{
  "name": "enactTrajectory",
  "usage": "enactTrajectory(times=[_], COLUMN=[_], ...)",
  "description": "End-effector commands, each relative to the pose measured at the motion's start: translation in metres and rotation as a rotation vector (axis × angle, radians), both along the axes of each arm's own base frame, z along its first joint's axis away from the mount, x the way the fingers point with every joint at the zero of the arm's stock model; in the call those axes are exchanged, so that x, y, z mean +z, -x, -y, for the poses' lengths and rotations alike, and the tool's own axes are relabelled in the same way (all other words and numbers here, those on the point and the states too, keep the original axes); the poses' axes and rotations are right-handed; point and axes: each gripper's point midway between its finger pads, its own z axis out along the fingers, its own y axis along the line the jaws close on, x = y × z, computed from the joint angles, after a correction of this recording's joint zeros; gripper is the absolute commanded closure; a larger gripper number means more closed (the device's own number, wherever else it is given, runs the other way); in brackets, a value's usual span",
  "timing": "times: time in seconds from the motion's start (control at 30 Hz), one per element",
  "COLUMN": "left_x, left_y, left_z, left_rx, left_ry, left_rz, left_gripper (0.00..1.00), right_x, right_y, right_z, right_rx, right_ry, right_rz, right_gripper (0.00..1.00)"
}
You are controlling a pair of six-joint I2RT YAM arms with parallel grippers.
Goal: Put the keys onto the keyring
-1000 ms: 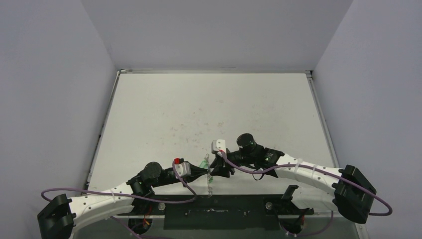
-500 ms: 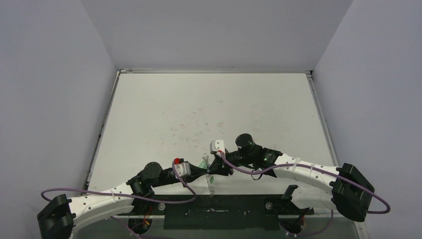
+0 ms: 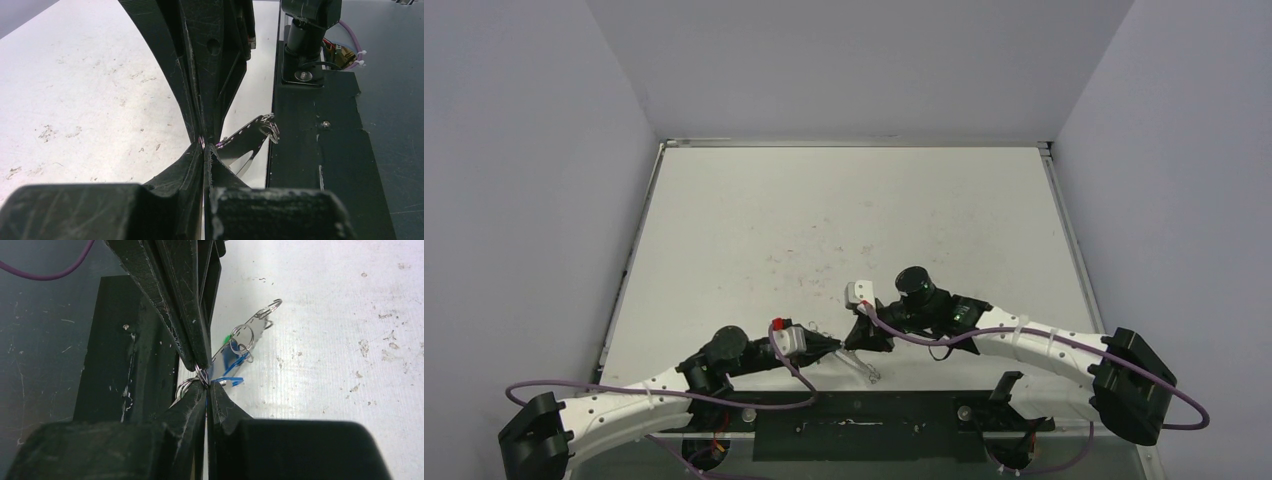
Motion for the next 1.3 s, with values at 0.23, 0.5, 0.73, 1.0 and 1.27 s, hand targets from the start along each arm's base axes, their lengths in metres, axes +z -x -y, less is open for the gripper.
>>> enactTrajectory(times=[0.23,0.5,0.73,1.0,1.27], left_x=[0.022,0.019,0.013,0.012,0.009], left_y=[-0.012,-0.017,-0.011,-0.004,-0.002], left_z=[-0.003,-0.011,-0.011,-0.001,0.005], left_rx=[0.045,0.07,0.034,-0.025,-0.043], left_ry=[-0.071,-0.188,-0.222,-0.186,-0.158], left_rz=[0.069,0.081,0.069,0.067,0.055], left_gripper=[0.82,0.77,0.78,0.8,0.8], right_x=[0.045,0.045,0.039,0.047,0.058], right_y=[-0.004,-0.007,-0.009,-0.008,-0.007], right_z=[-0.012,-0.014,-0.018,-0.019,-0.02], right_rx=[-0.016,-0.057,-0.057,-0.055,-0.052], right_ry=[0.03,0.127,0.143,0.125,0.104], right_rz=[0.014,0.007,-0.003,0.006,0.02], right_gripper=[1.0,1.0,1.0,1.0,1.0])
